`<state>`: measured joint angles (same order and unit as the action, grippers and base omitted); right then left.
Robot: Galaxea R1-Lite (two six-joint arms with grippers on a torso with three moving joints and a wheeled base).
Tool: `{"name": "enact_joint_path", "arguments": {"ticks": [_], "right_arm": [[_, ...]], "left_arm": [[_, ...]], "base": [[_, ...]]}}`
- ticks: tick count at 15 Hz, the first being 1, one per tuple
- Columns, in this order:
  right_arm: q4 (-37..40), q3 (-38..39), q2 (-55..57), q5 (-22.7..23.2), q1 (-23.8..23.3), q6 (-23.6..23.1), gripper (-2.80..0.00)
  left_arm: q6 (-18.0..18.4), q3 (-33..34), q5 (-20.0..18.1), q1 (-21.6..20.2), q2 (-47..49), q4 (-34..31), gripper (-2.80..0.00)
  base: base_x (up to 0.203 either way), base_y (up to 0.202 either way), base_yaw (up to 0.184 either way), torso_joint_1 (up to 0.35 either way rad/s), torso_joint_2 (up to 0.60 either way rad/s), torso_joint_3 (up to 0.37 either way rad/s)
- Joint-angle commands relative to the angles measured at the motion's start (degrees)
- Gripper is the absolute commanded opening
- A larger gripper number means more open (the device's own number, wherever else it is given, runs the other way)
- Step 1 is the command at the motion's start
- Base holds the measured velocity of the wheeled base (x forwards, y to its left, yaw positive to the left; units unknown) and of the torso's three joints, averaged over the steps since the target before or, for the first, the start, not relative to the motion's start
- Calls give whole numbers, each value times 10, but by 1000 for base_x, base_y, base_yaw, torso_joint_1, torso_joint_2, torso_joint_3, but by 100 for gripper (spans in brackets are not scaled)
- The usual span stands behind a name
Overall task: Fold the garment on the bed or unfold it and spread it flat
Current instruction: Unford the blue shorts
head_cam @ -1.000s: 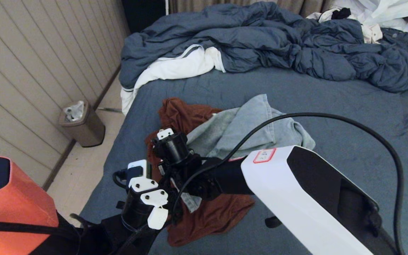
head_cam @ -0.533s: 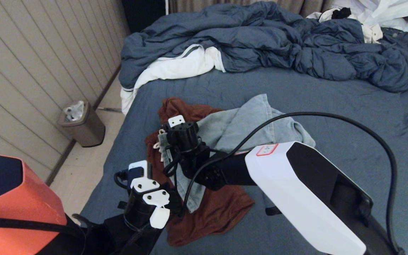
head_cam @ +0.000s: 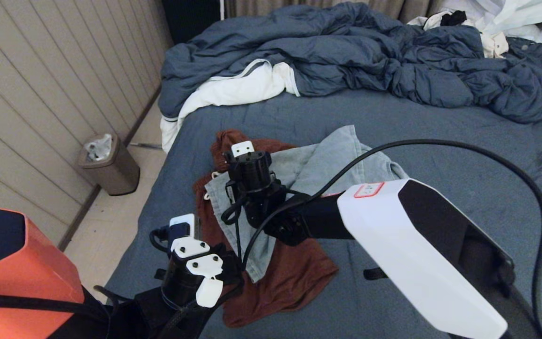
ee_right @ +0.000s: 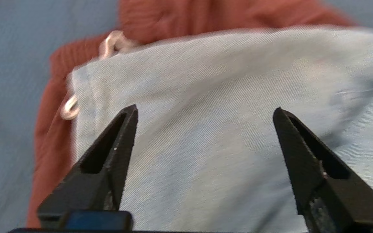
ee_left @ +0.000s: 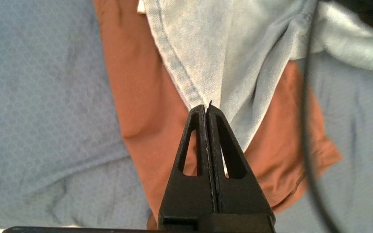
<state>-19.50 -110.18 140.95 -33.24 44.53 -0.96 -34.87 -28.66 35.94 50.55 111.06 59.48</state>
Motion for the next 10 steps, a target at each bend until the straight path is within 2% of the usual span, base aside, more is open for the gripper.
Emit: {"name": "enact_joint_path", "arguments": {"ticks": [1,5,8,9,10], "right_arm": [[-2,38,-53,-6,-8,2,0],[-3,70,-110,-19,-27,20,0],[0,133,-172,-25,-76,61,0],[1,167,-190,-23,-96,72,-243],[0,201,-210,-19,-119,80,-280]], "left_arm": [[-2,2,3,1,-10,4,-280],[-2,2,3,0,-11,4,-280],[-1,2,4,0,-11,4,-280],[-1,2,3,0,-7,4,-280],[-2,2,3,0,-4,5,-280]], "base": [[0,0,0,0,0,0],[0,0,0,0,0,0],[0,0,0,0,0,0],[0,0,0,0,0,0],[0,0,0,0,0,0]]}}
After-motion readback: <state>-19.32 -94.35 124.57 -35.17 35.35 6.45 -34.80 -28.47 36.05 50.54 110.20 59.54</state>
